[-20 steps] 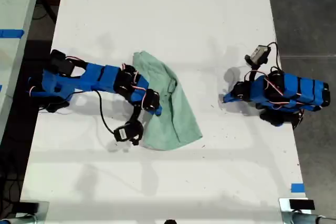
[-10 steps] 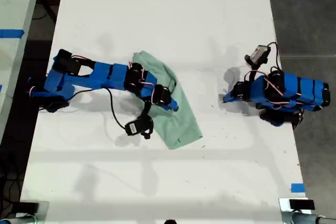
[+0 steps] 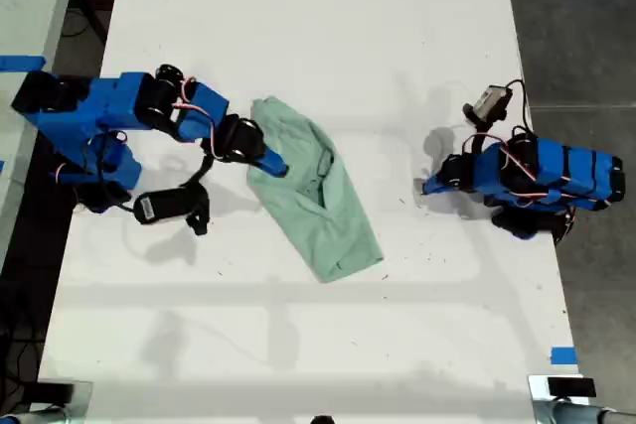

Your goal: Fold t shirt

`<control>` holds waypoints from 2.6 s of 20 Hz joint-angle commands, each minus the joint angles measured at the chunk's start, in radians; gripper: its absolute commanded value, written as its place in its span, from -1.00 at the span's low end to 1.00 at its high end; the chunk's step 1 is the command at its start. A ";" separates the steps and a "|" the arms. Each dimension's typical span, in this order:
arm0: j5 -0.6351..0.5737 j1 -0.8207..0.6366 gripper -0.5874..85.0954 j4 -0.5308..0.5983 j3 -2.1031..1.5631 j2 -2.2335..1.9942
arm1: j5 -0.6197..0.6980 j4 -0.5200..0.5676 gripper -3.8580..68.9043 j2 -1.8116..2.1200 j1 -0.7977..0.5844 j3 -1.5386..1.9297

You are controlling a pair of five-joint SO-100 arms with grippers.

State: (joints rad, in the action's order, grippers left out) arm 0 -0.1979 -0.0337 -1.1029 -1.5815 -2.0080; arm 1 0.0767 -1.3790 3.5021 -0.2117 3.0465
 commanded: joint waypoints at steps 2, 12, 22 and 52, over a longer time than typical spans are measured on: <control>-0.008 -0.135 -0.99 0.242 -0.764 -0.716 | 0.012 0.026 -0.96 0.008 0.009 0.011; -0.077 -0.341 -0.99 0.215 -1.598 -1.591 | 0.000 0.026 -0.96 0.008 0.015 0.014; -0.041 -0.304 -0.99 0.196 -1.601 -1.591 | -0.018 0.032 -0.96 0.008 0.017 0.020; 0.025 -0.282 -0.99 0.173 -1.605 -1.595 | -0.029 0.074 -0.95 0.008 0.028 0.041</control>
State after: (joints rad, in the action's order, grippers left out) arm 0 -0.1779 -0.3283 -0.9403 -3.1784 -3.5972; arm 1 0.0491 -1.3254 3.5021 -0.1948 3.0496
